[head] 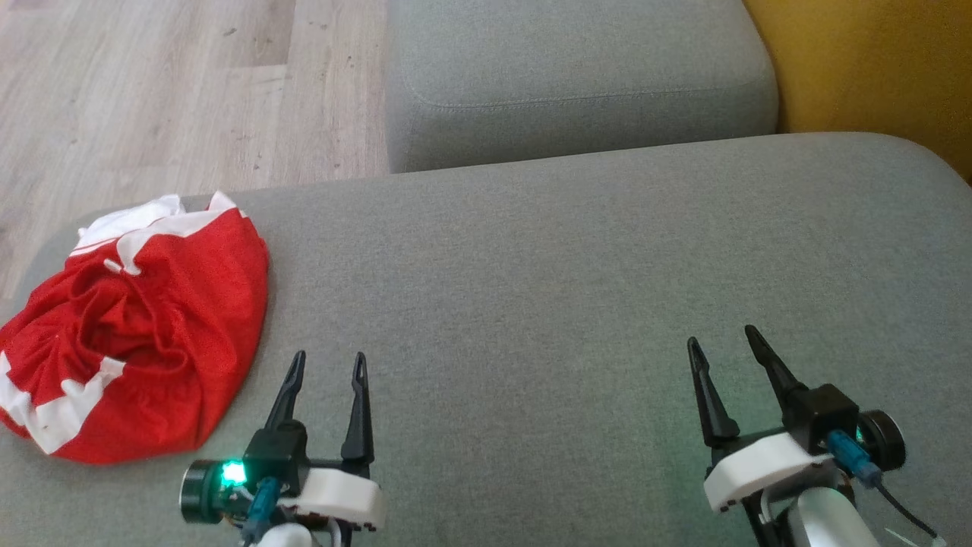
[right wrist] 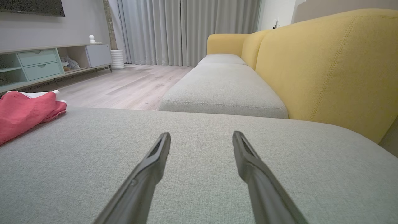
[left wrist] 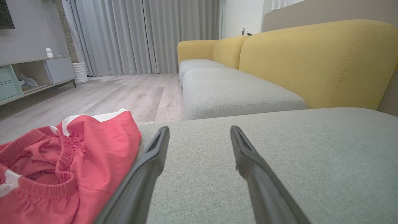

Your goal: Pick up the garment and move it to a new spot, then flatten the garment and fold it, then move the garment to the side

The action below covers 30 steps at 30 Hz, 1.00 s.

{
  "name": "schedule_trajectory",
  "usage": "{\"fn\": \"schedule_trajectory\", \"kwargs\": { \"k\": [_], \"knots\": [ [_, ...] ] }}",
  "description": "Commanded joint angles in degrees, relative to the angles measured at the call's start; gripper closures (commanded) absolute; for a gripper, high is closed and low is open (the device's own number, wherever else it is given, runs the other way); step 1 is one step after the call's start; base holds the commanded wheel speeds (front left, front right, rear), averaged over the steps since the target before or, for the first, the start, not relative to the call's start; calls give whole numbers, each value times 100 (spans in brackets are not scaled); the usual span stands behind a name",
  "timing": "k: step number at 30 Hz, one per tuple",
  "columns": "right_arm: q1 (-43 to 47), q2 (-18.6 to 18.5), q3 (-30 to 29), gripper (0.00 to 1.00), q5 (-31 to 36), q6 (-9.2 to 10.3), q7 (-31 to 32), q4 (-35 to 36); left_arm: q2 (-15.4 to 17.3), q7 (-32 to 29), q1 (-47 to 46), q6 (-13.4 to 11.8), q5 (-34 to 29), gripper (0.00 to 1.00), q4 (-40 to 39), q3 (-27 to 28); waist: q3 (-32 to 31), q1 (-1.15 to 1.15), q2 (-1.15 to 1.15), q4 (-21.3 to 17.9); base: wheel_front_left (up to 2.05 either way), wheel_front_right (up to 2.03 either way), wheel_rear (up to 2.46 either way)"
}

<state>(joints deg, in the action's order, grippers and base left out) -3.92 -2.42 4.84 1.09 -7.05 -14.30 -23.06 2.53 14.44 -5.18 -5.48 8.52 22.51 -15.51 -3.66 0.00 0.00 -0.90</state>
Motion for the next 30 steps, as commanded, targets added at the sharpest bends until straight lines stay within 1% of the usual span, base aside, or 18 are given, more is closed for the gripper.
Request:
{"fn": "schedule_trajectory", "kwargs": {
  "k": [1,9,14,21,22,23,26,30],
  "knots": [
    [-255,-46,99,0,27,-44,-70,152,34,56,-335,18,-34,0,-126,204,-5,0,0,3,0,0,0],
    [-213,-46,75,0,36,-44,-70,146,34,56,-353,-12,-2,0,19,212,-34,0,0,95,0,0,0],
    [-178,-46,61,0,31,-44,-70,150,34,56,-347,-50,9,0,53,191,3,0,0,358,0,0,0],
    [-164,-46,62,0,26,-44,-70,200,34,56,-313,-113,16,0,29,179,104,0,0,1032,0,0,0],
    [-163,-46,55,0,32,-44,-70,207,34,56,-307,-116,13,0,25,180,116,0,0,1156,0,0,0],
    [-166,-46,57,0,45,-44,-70,214,34,56,-290,-129,17,0,3,208,136,0,0,1378,0,0,0],
    [-176,-46,64,0,44,-44,-70,216,34,56,-261,-146,7,0,-26,278,156,0,0,1678,0,0,0],
    [-188,-46,86,0,50,-44,-70,220,34,56,-235,-134,-36,0,-40,424,180,0,0,1976,0,0,0]
  ]
}}
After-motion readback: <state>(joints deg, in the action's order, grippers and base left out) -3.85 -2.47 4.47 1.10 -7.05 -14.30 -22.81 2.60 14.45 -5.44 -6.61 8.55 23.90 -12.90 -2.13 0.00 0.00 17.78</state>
